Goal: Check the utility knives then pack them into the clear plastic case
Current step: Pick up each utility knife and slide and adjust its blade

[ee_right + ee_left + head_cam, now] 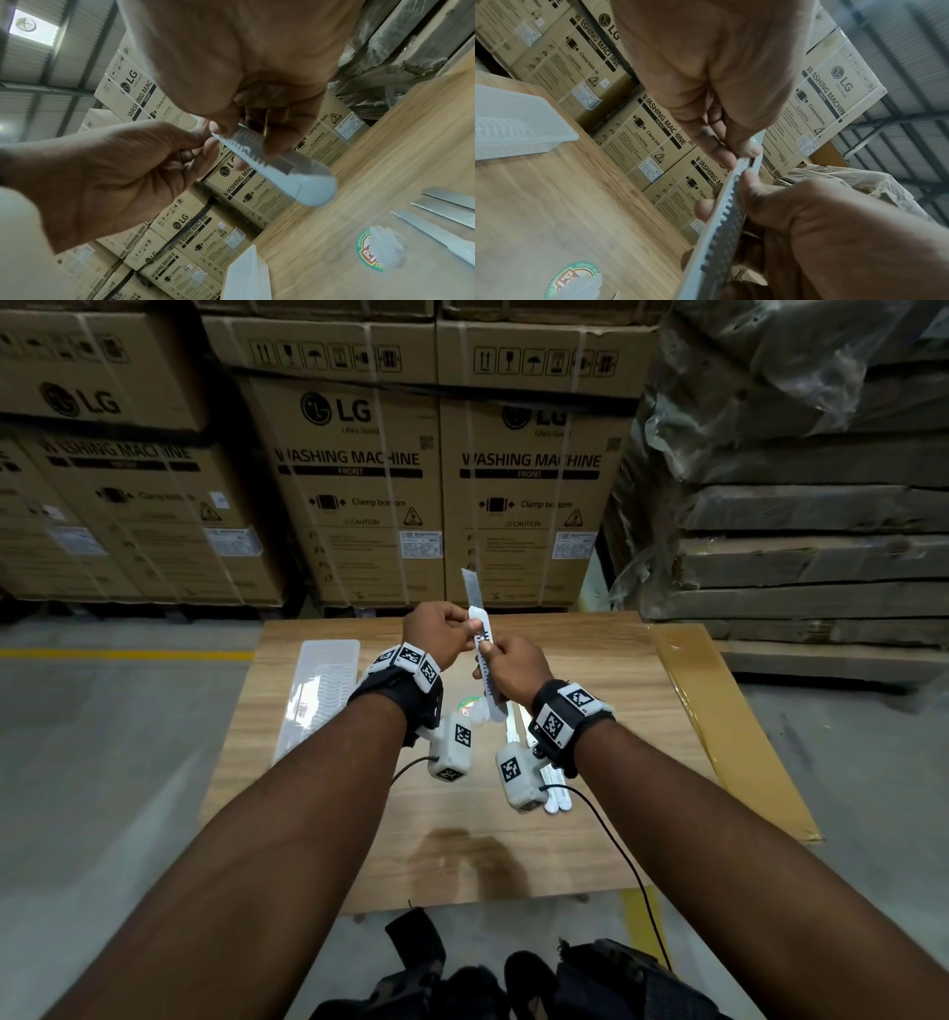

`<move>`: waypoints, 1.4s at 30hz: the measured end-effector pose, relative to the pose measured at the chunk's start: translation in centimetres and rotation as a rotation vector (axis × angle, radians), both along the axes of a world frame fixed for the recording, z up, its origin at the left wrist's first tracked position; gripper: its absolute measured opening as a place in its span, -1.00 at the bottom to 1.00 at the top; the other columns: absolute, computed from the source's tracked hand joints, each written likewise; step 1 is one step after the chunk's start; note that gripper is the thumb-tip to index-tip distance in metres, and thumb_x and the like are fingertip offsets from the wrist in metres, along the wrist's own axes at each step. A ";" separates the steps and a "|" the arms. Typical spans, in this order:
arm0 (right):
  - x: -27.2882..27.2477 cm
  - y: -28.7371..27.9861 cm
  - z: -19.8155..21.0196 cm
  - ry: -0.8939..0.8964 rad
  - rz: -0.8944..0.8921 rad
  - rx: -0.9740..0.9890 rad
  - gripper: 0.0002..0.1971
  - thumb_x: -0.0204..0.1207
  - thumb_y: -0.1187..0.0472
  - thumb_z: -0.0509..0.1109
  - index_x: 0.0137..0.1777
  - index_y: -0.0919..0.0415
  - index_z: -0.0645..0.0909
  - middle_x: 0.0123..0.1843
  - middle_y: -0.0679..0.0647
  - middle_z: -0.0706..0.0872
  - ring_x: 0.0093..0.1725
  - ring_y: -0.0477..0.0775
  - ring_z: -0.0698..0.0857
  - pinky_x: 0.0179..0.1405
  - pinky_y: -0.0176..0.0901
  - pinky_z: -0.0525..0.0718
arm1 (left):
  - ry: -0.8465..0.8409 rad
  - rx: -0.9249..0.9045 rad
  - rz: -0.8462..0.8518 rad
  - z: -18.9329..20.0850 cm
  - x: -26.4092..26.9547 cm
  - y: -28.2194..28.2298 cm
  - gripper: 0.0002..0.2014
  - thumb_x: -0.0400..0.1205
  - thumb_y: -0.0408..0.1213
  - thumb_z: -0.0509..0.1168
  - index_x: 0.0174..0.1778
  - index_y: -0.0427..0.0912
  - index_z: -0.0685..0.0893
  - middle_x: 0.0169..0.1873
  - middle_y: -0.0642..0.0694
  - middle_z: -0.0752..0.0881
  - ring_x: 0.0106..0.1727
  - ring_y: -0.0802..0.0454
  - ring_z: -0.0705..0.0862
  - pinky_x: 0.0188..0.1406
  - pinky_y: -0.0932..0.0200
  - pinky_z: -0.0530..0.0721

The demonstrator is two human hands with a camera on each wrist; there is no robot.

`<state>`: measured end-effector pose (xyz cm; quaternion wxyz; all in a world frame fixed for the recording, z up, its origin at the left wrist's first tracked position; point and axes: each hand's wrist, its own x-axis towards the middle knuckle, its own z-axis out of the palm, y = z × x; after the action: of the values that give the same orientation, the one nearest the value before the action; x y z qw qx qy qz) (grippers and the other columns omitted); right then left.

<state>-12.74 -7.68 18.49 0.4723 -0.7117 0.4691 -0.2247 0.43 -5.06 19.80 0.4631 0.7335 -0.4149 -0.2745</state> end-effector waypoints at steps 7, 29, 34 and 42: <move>0.2 0.0 0.1 0.022 0.004 -0.011 -0.79 0.66 0.26 0.22 0.08 0.15 0.70 -0.12 0.09 0.85 -0.23 -0.04 0.73 -0.07 0.01 0.77 | -0.027 0.003 -0.001 0.5 0.1 0.0 -0.90 0.57 -0.33 0.46 -0.08 -0.29 0.79 -0.26 -0.16 0.82 -0.41 0.25 0.76 -0.49 0.54 0.59; -0.5 0.9 -0.4 0.073 0.091 0.097 -0.64 0.67 -0.02 0.28 -0.07 0.31 0.68 -0.06 0.20 0.83 -0.04 0.26 0.79 -0.36 -0.02 0.77 | -0.090 -0.007 0.049 -1.1 0.6 1.5 -0.88 0.55 -0.20 0.44 -0.09 -0.16 0.80 -0.26 -0.08 0.84 -0.19 0.02 0.81 -0.07 0.04 0.79; -0.4 0.4 -0.7 0.135 0.090 0.050 -0.69 0.65 0.01 0.32 -0.18 0.24 0.68 -0.16 0.18 0.79 -0.17 0.25 0.76 -0.31 0.03 0.78 | -0.012 0.022 -0.019 -1.3 0.3 1.8 -0.81 0.59 -0.27 0.43 0.06 -0.28 0.79 -0.26 -0.11 0.81 -0.31 0.11 0.75 -0.11 0.11 0.80; -0.3 -0.1 -0.9 0.177 0.042 -0.045 -0.82 0.59 0.15 0.38 0.04 0.19 0.77 -0.05 0.11 0.85 -0.02 0.15 0.78 0.03 -0.06 0.70 | 0.023 -0.022 0.052 -0.9 -0.3 1.0 -0.86 0.59 -0.33 0.44 0.01 -0.30 0.76 -0.24 -0.15 0.80 -0.36 0.18 0.75 -0.39 0.45 0.72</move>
<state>-13.06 -7.82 17.64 0.4175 -0.7488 0.4888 -0.1615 0.15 -4.05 18.93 0.4828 0.7356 -0.3935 -0.2665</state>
